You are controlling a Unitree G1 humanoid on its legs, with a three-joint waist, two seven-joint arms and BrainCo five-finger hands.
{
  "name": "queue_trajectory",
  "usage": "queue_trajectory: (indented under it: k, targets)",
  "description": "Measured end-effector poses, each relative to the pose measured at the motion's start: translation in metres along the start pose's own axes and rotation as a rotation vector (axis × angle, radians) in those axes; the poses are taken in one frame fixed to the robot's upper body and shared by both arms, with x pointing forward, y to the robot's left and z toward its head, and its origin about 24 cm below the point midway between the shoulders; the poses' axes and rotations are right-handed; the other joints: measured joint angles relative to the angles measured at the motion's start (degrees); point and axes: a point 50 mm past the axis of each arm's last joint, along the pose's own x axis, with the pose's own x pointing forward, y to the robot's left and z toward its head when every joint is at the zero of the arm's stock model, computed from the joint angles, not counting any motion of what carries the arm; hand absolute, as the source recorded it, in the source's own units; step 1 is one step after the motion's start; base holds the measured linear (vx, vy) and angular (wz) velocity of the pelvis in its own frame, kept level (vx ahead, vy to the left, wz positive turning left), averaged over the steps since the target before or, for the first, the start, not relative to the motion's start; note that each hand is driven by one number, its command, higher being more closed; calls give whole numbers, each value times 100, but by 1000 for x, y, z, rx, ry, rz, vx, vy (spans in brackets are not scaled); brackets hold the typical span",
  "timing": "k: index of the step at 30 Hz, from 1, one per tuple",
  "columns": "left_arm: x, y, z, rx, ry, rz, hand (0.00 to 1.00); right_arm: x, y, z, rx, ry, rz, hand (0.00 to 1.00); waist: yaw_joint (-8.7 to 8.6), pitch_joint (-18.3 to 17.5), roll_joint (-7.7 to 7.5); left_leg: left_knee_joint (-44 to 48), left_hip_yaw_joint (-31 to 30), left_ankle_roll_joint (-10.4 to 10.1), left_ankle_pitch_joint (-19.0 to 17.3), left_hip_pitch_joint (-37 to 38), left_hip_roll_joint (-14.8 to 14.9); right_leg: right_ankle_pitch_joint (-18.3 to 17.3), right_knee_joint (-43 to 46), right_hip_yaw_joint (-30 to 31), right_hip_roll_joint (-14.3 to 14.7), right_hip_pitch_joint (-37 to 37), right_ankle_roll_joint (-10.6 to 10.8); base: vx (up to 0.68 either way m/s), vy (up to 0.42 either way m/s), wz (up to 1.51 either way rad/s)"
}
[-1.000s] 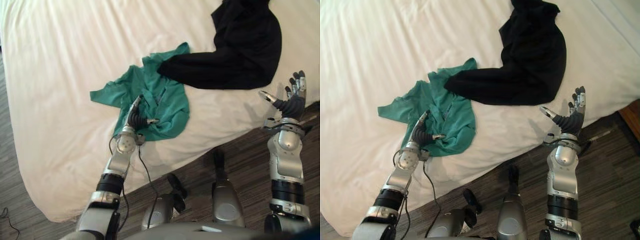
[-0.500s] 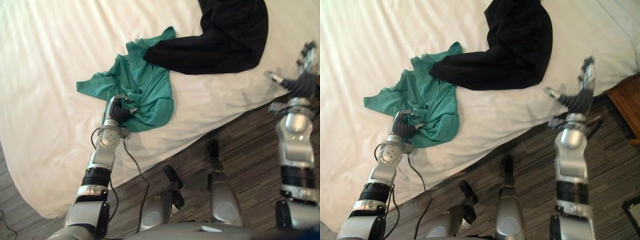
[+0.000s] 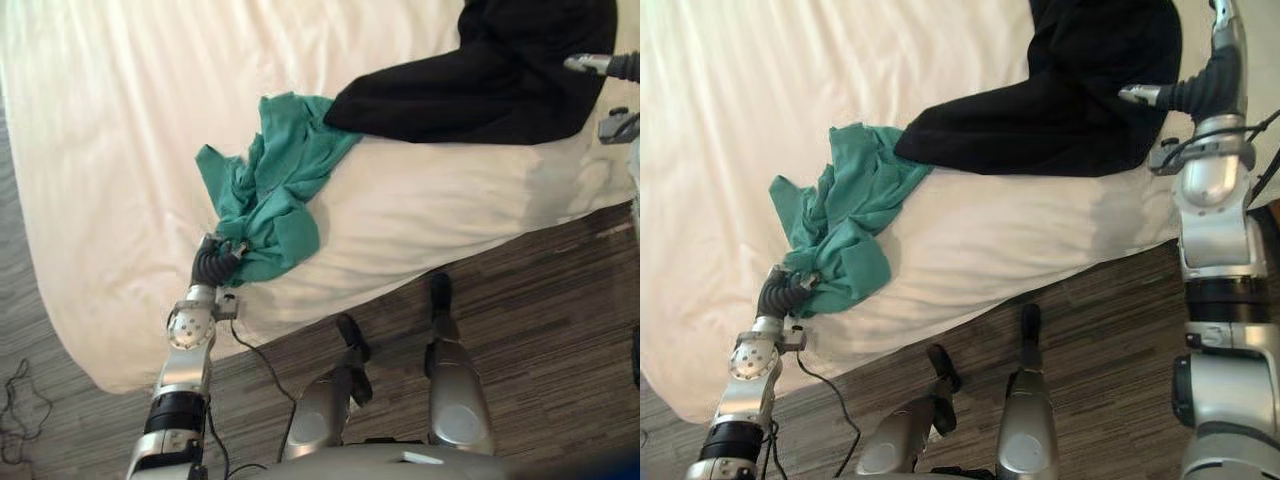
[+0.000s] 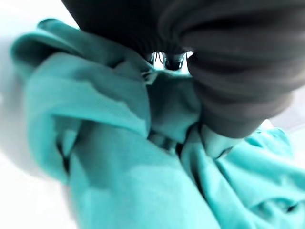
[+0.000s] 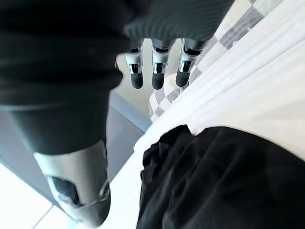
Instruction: Tidy the bed and pick cloth on bed and put in laundry
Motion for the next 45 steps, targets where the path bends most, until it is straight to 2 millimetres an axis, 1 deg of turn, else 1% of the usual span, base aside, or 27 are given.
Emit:
queue_trajectory:
  k: [2, 4, 6, 9, 12, 14, 15, 17, 19, 21, 24, 26, 27, 28, 30, 32, 33, 34, 35, 37, 38, 39, 40, 42, 43, 44, 45]
  targets:
    - [-5, 4, -4, 3, 8, 11, 100, 3, 5, -1, -16, 11, 28, 0, 35, -1, 20, 15, 4, -6, 7, -72, 14, 2, -3, 3, 16, -73, -2, 63, -10, 1]
    - [-6, 5, -3, 3, -4, 4, 100, 3, 6, -4, -48, 19, 53, 0, 126, -7, 30, 20, 6, -10, 11, -147, 31, 2, -3, 2, 29, -144, -2, 60, -8, 1]
    - [-6, 7, -1, -4, -16, 9, 100, 8, 9, 1, -65, 6, 80, 0, 166, 14, 59, 21, 6, -12, 25, -242, 40, 3, -7, -6, 35, -236, -3, 48, -7, 3]
    - [-15, 14, 0, 12, -25, 19, 100, 21, 14, 19, -110, -54, 110, 0, 181, 26, 100, 22, 32, -20, 41, -442, 57, 9, -5, 5, 50, -457, -11, 22, -5, 0]
    - [-22, 19, -3, -12, -23, 38, 100, 29, 11, 20, -214, -59, 167, 0, 301, 32, 114, 23, 162, -48, 91, -632, 99, 10, -4, 17, 79, -661, -12, 34, -16, -1]
    - [-24, 23, -3, -24, -29, 40, 100, 34, 9, 23, -281, -66, 213, 0, 337, 33, 113, 23, 245, -62, 147, -750, 111, 9, 6, 15, 83, -779, -13, 0, 0, 0]
    - [-25, 26, -4, -27, -30, 42, 100, 37, 7, 28, -320, -86, 237, 100, 350, 32, 114, 23, 354, -57, 156, -814, 118, 9, 11, 18, 88, -852, -13, 17, -5, -6]
    - [-27, 28, -5, -30, -27, 43, 100, 39, 6, 33, -374, -106, 288, 100, 415, 32, 112, 23, 508, -59, 157, -836, 146, -9, 68, 19, 110, -934, -34, 14, -2, -14]
    - [-28, 30, -6, -21, -23, 39, 100, 37, 5, 31, -411, -106, 319, 100, 471, 29, 106, 22, 668, -59, 153, -828, 183, -130, 265, 5, 127, -1020, -180, 6, -2, -6]
    - [-28, 32, -5, -2, -21, 36, 100, 36, 3, 28, -436, -96, 349, 100, 508, 20, 76, 21, 814, -59, 151, -831, 233, -222, 438, -18, 147, -1096, -250, 0, 0, 0]
    - [-21, 32, -3, 10, -22, 31, 100, 31, 12, 19, -445, -61, 415, 100, 547, -130, -76, 66, 933, -77, 137, -819, 308, -299, 583, -46, 183, -1166, -295, 21, -24, 2]
    - [-8, 28, -5, -5, -4, 20, 100, 20, 26, 1, -428, 0, 469, 100, 632, -346, -192, 162, 937, -79, 139, -819, 365, -391, 718, -119, 183, -1142, -322, 38, -42, 16]
    - [-5, 26, -6, -11, 3, 15, 100, 14, 33, -8, -406, 29, 484, 100, 635, -442, -208, 196, 925, -80, 140, -802, 383, -423, 752, -151, 181, -1102, -345, 27, -35, 21]
    - [0, 21, -8, -30, 15, 13, 100, 1, 45, -21, -367, 72, 514, 100, 647, -551, -274, 214, 923, -85, 144, -722, 405, -472, 786, -218, 180, -999, -378, 38, -28, 26]
    - [7, 11, -12, -75, 43, 19, 100, -28, 69, -44, -286, 152, 575, 100, 632, -633, -391, 215, 872, -88, 146, -500, 438, -572, 830, -370, 170, -699, -353, 35, -16, 28]
    - [9, 2, -20, -107, 94, 22, 100, -71, 103, -66, -149, 257, 641, 100, 614, -883, -576, 218, 773, -106, 130, -285, 443, -650, 841, -474, 154, -427, -343, 34, 8, 20]
    - [10, -1, -23, -113, 114, 20, 100, -88, 114, -72, -96, 298, 658, 100, 618, -955, -648, 213, 757, -124, 116, -194, 441, -670, 833, -490, 149, -320, -314, 52, 17, 15]
    - [11, -5, -27, -123, 139, 17, 100, -110, 127, -79, -19, 358, 675, 100, 611, -1051, -728, 216, 709, -132, 92, -75, 433, -679, 790, -523, 140, -154, -301, 43, 17, 12]
    - [11, -7, -29, -127, 155, 19, 100, -123, 134, -83, 29, 395, 672, 100, 590, -1087, -775, 222, 670, -154, 74, 10, 425, -696, 759, -562, 133, -28, -271, 64, 35, 24]
    - [9, -13, -37, -133, 210, 15, 100, -167, 153, -92, 173, 523, 654, 100, 502, -1227, -919, 326, 549, -179, -37, 213, 409, -668, 571, -624, 111, 358, -210, 56, 37, 19]
    - [8, -13, -40, -133, 230, 16, 100, -179, 158, -93, 215, 560, 644, 100, 486, -1310, -951, 360, 537, -176, -79, 228, 401, -643, 487, -625, 111, 432, -173, 57, 33, 1]
    - [6, -15, -45, -131, 263, 20, 100, -198, 166, -93, 296, 624, 625, 100, 458, -1417, -1000, 410, 497, -172, -144, 285, 372, -587, 335, -620, 101, 568, -108, 72, 45, -2]
    - [5, -16, -49, -127, 289, 21, 100, -213, 173, -94, 360, 678, 607, 100, 426, -1460, -1015, 415, 488, -166, -175, 373, 336, -525, 207, -619, 86, 710, -77, 62, 41, -5]
    - [0, -21, -58, -122, 346, 34, 100, -236, 183, -93, 440, 758, 582, 100, 359, -1552, -1023, 414, 483, -151, -238, 543, 275, -443, 7, -616, 67, 955, -8, 50, 41, -8]
    - [-4, -22, -62, -122, 376, 47, 100, -245, 188, -91, 464, 787, 582, 100, 305, -1563, -1027, 417, 486, -161, -278, 672, 263, -384, -34, -613, 65, 1086, -41, 46, 31, -9]
    - [-6, -22, -65, -119, 392, 56, 100, -251, 190, -90, 477, 806, 586, 100, 288, -1603, -1034, 413, 490, -165, -295, 728, 259, -388, -35, -608, 64, 1139, -36, 44, 19, -10]
    - [-9, -24, -69, -106, 418, 57, 100, -263, 193, -91, 497, 846, 583, 100, 281, -1641, -1048, 397, 498, -176, -319, 847, 258, -398, -43, -593, 71, 1247, -30, 32, 10, -7]
